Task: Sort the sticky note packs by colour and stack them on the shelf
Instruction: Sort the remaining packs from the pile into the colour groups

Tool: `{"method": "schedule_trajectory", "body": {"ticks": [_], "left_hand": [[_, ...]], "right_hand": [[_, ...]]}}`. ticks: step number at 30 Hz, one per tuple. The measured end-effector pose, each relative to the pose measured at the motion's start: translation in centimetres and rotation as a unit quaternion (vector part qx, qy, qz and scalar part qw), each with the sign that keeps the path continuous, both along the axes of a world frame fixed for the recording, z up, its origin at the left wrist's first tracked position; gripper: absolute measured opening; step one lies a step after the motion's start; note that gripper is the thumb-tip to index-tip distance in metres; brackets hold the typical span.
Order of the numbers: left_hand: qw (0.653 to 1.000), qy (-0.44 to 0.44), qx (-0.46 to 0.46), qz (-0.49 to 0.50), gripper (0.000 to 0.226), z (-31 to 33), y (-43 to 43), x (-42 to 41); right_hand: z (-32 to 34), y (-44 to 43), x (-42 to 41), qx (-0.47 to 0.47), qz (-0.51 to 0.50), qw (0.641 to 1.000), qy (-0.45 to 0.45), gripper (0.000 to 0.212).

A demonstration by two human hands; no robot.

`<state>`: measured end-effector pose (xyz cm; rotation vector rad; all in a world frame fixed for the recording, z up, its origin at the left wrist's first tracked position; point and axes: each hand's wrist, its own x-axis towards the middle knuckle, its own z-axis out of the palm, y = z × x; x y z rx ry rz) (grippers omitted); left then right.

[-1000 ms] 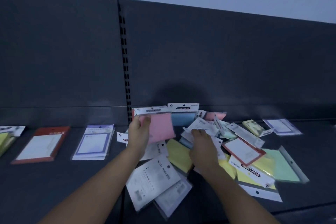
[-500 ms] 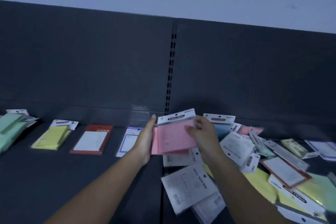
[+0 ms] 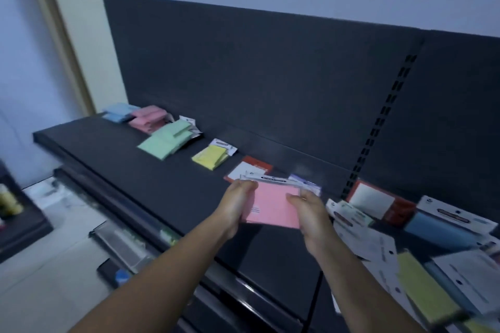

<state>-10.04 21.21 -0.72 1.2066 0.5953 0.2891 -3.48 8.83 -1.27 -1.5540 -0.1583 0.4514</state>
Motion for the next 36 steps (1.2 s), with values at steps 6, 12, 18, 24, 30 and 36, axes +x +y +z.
{"method": "schedule_trajectory", "body": {"ticks": [6,12,18,24,30,36], "left_hand": [[0.994,0.012,0.055,0.095,0.017,-0.2,5.9,-6.3],[0.987,0.012,0.067,0.143,0.015,-0.1,14.4,-12.5],[0.981,-0.024,0.074,0.178,0.033,-0.2,24.7,-18.3],[0.981,0.006,0.077,0.176,0.033,-1.5,31.3,-21.9],[0.984,0.029,0.079,0.158,0.036,-2.5,36.1,-21.4],[0.979,0.021,0.107,0.172,0.046,-2.5,41.4,-18.0]], "right_hand": [[-0.7,7.2,-4.2,-0.01,0.094,0.995,0.024,0.019],[-0.2,16.7,-8.7,0.003,0.128,0.992,0.021,0.013],[0.1,27.4,-14.4,0.024,0.147,0.989,0.017,0.012],[-0.5,33.9,-18.2,0.02,0.148,0.988,0.034,0.015],[-1.6,38.6,-17.4,-0.013,0.107,0.994,-0.017,0.014],[-2.5,44.1,-14.4,0.008,0.098,0.994,-0.045,0.014]]}}
